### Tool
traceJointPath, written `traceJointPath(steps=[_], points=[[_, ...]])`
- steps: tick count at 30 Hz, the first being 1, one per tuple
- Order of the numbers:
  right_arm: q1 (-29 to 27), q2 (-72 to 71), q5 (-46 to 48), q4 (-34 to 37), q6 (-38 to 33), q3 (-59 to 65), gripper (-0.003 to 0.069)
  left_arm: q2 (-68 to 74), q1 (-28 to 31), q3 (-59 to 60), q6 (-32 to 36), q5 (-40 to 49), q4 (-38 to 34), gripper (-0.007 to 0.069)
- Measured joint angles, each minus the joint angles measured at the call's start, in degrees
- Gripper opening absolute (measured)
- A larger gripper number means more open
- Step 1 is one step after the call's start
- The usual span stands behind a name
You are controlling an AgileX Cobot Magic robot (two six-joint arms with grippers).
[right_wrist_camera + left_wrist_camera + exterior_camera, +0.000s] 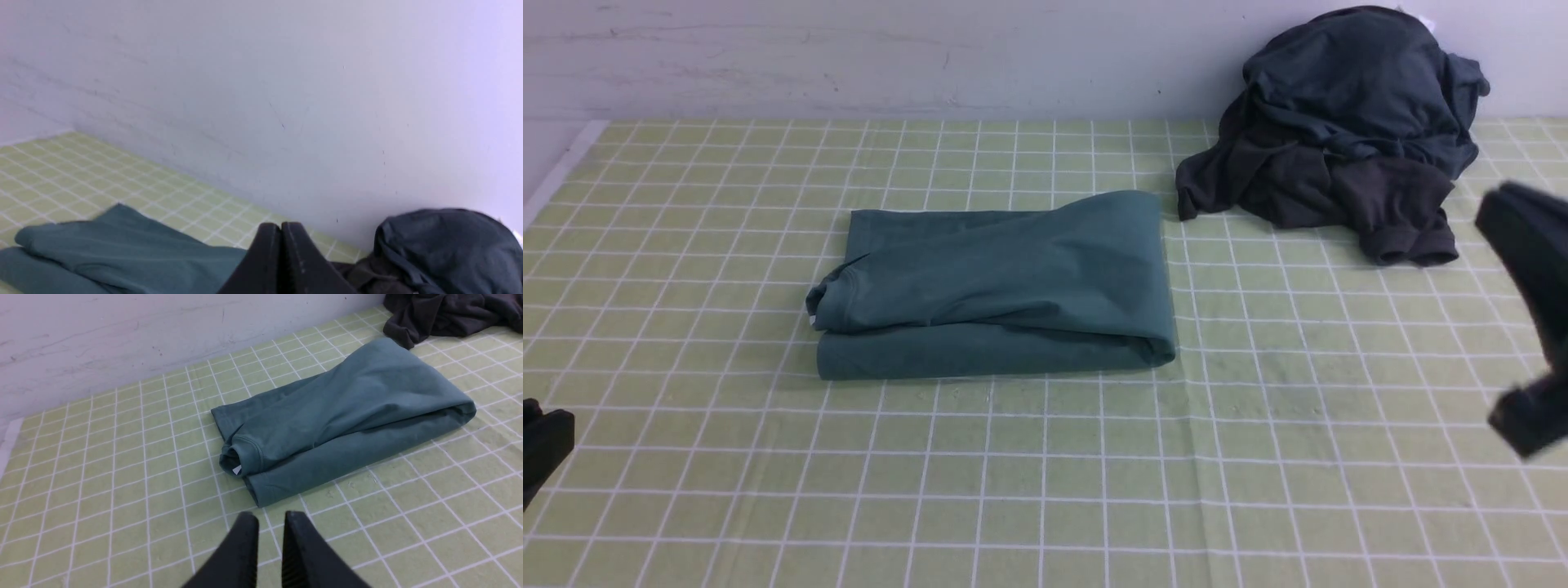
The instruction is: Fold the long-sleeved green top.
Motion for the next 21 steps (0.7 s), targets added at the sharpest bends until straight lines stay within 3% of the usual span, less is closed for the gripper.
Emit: traceJointPath(steps=[5,9,16,21], points=[[0.0,-4.47,-11.46,-0.01,0.0,14.65,-0.0013,0.0,0.0,0.0,0.0,0.0,0.0,0.0083],[0.0,-4.53,-12.89,-0.06,0.05,20.59,-0.0013,0.0,0.0,0.0,0.0,0.0,0.0,0.0083],[0.0,-4.73,2.3,0.84,0.18,20.96,-0.0013,0.0,0.0,0.0,0.0,0.05,-0.04,0.0083],[-1.64,-12.69,17.08,8.02,0.18,20.98,-0.0013,-0.06,0.0,0.0,0.0,0.05,-0.12,0.0083]])
